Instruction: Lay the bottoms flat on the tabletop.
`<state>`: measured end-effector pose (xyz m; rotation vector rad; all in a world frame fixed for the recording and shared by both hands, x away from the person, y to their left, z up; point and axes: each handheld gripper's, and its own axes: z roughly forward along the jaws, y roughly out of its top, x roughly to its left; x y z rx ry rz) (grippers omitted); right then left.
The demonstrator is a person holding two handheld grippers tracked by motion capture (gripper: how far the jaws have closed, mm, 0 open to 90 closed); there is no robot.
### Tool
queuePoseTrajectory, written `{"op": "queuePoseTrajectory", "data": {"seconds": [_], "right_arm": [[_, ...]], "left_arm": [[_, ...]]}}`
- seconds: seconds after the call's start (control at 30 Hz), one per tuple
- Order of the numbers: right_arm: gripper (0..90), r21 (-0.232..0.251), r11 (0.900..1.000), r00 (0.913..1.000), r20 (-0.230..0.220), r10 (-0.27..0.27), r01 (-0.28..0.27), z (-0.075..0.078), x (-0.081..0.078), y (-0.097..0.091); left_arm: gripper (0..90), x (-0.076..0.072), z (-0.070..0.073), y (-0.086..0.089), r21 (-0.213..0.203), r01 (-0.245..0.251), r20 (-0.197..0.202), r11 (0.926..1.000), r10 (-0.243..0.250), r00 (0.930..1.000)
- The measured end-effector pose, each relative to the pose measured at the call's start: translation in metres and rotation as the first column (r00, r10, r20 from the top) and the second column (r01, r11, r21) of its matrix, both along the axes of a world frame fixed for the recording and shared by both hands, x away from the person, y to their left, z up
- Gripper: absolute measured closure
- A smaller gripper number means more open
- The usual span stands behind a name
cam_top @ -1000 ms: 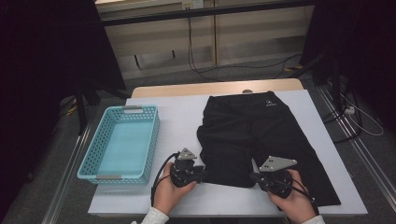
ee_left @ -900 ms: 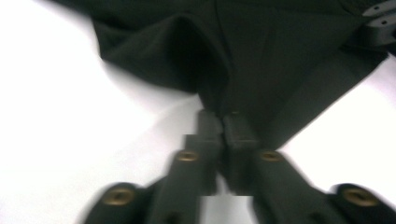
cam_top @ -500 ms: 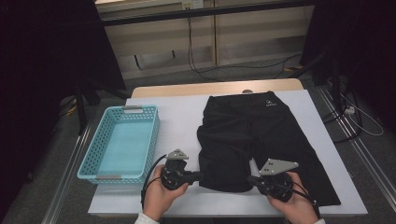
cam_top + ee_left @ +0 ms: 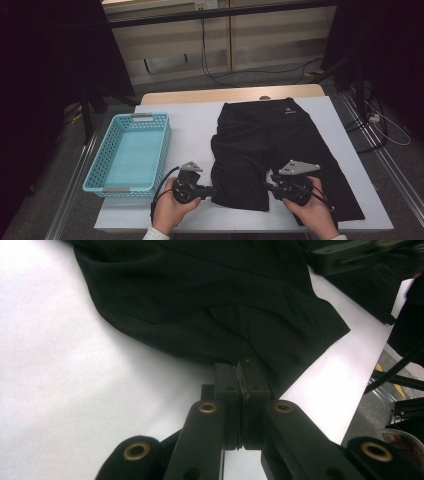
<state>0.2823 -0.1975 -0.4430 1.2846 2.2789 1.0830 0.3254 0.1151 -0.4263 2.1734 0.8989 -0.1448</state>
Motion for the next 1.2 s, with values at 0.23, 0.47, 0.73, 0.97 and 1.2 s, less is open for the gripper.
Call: {"op": "queuePoseTrajectory", "data": {"seconds": [0.23, 0.47, 0.73, 0.97, 1.2], "right_arm": [[66.8, 0.019, 0.9998, 0.9993, -0.037, -0.009, 0.01, -0.006, 0.014, 0.01], [89.0, 0.014, 0.9999, 0.9991, -0.042, 0.007, -0.007, -0.002, 0.013, 0.006], [89.1, -0.003, 0.9985, 0.9955, -0.078, 0.055, -0.055, -0.004, -0.005, -0.004], [88.9, -0.024, 0.9972, 0.9949, -0.073, 0.069, -0.071, -0.004, -0.002, 0.002], [88.7, -0.028, 0.9974, 0.9952, -0.074, 0.064, -0.067, -0.005, 0.001, 0.003]], "left_arm": [[89.3, 0.0, 0.0, 0.004, 0.0, -0.002, -0.008, 1.0, 0.002, 1.0], [89.3, -0.005, 0.007, 0.01, -0.009, -0.007, 0.006, 0.9999, 0.007, 1.0], [88.0, -0.01, 0.001, 0.014, 0.018, -0.006, -0.012, 0.9998, 0.006, 0.9999], [56.1, -0.001, 0.002, 0.018, -0.029, -0.087, 0.076, 0.9958, 0.089, 0.9932], [49.8, 0.028, -0.01, 0.003, 0.012, -0.141, 0.115, 0.9899, 0.139, 0.9836]]}}
